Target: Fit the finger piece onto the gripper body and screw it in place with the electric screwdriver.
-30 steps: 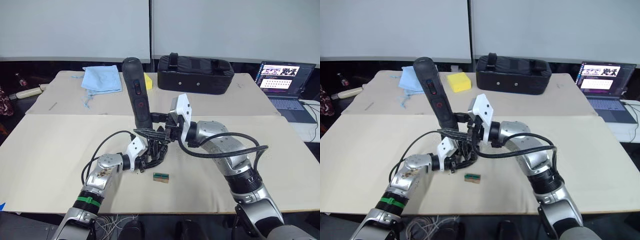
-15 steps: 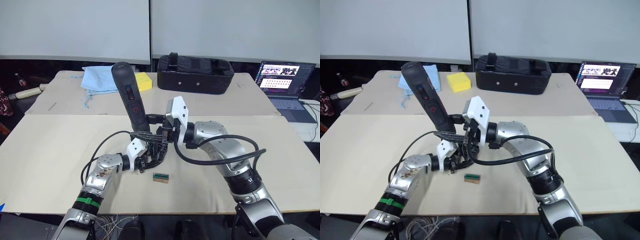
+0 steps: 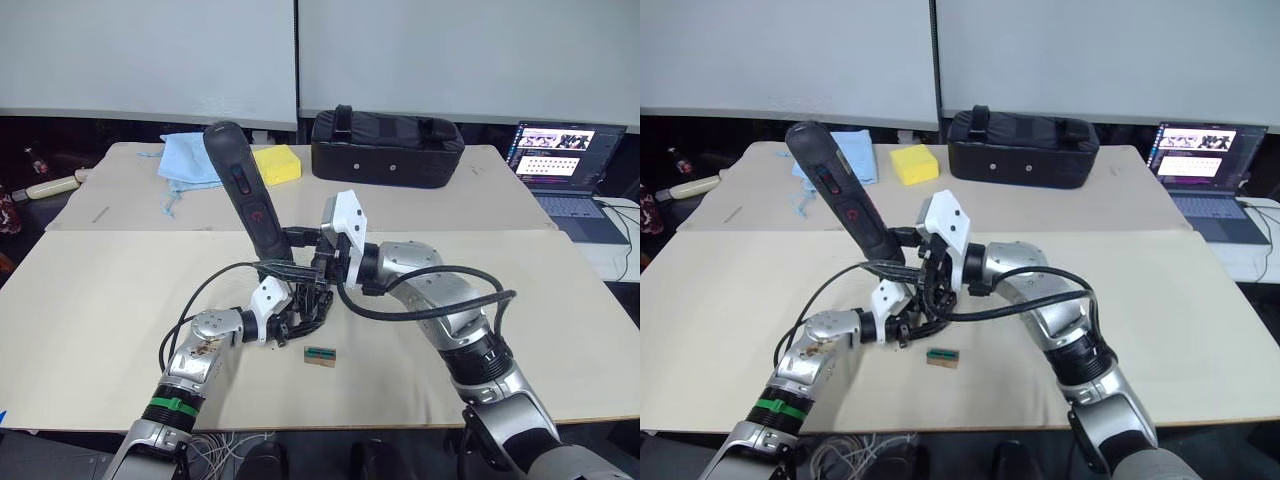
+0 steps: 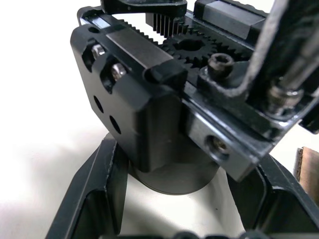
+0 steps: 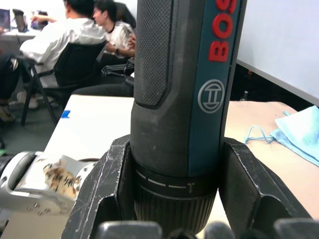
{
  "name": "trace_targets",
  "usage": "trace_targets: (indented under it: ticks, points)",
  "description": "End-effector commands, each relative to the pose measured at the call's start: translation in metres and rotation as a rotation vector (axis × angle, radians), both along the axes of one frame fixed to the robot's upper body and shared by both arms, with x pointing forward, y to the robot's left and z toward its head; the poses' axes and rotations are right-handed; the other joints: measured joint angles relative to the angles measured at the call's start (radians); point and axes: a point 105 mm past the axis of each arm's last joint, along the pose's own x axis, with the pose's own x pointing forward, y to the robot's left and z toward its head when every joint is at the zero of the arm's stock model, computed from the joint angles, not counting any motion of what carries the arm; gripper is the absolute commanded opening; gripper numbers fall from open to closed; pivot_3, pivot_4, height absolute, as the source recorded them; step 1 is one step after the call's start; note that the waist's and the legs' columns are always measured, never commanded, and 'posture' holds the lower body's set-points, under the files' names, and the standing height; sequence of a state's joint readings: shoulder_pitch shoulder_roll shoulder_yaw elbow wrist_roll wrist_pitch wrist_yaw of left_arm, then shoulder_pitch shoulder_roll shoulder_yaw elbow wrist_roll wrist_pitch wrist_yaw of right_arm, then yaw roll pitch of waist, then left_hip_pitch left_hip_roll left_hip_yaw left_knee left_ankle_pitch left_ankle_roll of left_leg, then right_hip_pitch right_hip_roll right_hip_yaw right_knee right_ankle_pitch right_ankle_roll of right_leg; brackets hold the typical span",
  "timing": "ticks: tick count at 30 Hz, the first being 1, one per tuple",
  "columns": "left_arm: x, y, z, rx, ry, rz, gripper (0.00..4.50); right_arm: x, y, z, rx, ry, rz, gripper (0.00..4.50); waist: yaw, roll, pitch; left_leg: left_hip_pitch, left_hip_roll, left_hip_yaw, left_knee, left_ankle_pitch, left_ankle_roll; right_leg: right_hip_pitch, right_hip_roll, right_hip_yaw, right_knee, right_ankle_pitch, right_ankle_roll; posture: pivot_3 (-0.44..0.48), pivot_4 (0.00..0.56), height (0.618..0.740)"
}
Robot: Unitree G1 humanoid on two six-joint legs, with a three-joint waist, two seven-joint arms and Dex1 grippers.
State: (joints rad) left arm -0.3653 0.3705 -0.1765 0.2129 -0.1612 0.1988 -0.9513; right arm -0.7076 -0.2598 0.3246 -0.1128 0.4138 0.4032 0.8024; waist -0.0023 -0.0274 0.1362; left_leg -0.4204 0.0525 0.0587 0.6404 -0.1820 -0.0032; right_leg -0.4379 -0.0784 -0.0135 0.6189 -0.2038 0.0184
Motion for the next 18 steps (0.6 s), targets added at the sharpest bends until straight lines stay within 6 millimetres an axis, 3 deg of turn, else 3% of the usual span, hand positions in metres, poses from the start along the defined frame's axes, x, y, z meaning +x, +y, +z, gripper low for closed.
trace_targets:
  ticks: [1,18]
  points:
    - [-0.009,-0.004,-0.008,0.008,0.042,-0.036,2.28,0.027,-0.023,-0.058,-0.148,0.191,-0.151,1.93,0.000,0.000,0.000,0.000,0.000,0.000,0.000,0.000,0.000,0.000,0.000,0.000,-0.001,0.000,0.000,0.000,0.150,0.740]
    - [-0.009,-0.001,-0.008,0.013,0.040,-0.030,2.28,0.035,-0.049,-0.063,-0.168,0.209,-0.218,1.93,0.002,0.001,-0.002,0.002,0.000,-0.001,-0.005,0.000,0.000,0.001,-0.002,-0.001,-0.007,0.000,0.001,0.000,0.150,0.740]
